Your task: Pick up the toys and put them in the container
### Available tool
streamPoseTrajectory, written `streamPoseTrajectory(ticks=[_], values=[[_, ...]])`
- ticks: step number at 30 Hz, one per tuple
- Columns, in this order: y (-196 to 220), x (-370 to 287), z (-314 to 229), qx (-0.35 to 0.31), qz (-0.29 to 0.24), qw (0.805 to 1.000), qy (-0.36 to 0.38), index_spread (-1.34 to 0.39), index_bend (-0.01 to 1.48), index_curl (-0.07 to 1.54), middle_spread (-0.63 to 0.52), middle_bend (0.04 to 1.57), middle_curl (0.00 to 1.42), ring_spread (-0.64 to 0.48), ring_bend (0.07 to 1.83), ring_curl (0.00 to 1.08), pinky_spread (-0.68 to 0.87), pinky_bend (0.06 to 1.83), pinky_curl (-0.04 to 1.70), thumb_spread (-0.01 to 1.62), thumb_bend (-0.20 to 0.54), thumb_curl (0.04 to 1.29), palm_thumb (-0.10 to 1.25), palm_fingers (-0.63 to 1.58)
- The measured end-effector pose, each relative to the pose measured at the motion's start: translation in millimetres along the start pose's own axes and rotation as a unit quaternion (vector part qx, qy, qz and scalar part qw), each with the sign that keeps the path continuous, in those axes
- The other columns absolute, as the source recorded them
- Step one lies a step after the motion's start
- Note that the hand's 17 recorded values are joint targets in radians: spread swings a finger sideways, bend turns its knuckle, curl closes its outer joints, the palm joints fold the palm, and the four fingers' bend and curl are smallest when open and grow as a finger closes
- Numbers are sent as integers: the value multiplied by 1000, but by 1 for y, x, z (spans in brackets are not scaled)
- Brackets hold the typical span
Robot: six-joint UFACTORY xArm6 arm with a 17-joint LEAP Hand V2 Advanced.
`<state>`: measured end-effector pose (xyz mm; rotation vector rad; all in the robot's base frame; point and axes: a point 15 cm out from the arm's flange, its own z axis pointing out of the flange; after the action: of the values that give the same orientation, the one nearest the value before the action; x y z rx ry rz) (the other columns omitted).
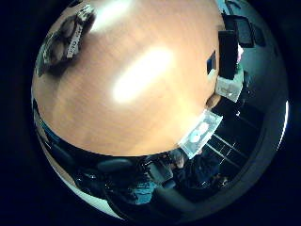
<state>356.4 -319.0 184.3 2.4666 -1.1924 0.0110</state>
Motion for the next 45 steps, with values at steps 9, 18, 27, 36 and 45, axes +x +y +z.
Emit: streamPoseTrajectory(ticks=[9,18,27,36,45], values=[[-9,-4,8,-6,-5,1000,-5,-489,216,342,-76,180,304,158,181,222,405,196,305,996,-23,352,758,244],[-12,-2,17,-5,-5,1000,-6,-514,421,414,-88,176,287,157,173,187,403,179,281,979,-20,364,811,280],[-4,1,22,-2,4,1000,-5,-492,996,586,-251,332,348,23,177,130,379,139,168,950,-8,397,1028,518],[30,14,-22,3,37,999,26,-450,523,483,-463,633,508,-379,733,325,-215,543,156,1059,-11,371,1080,1074],[63,-19,-89,12,51,998,-31,-484,363,584,-448,610,648,-384,948,496,-514,1044,336,1221,-2,348,1145,1052]])
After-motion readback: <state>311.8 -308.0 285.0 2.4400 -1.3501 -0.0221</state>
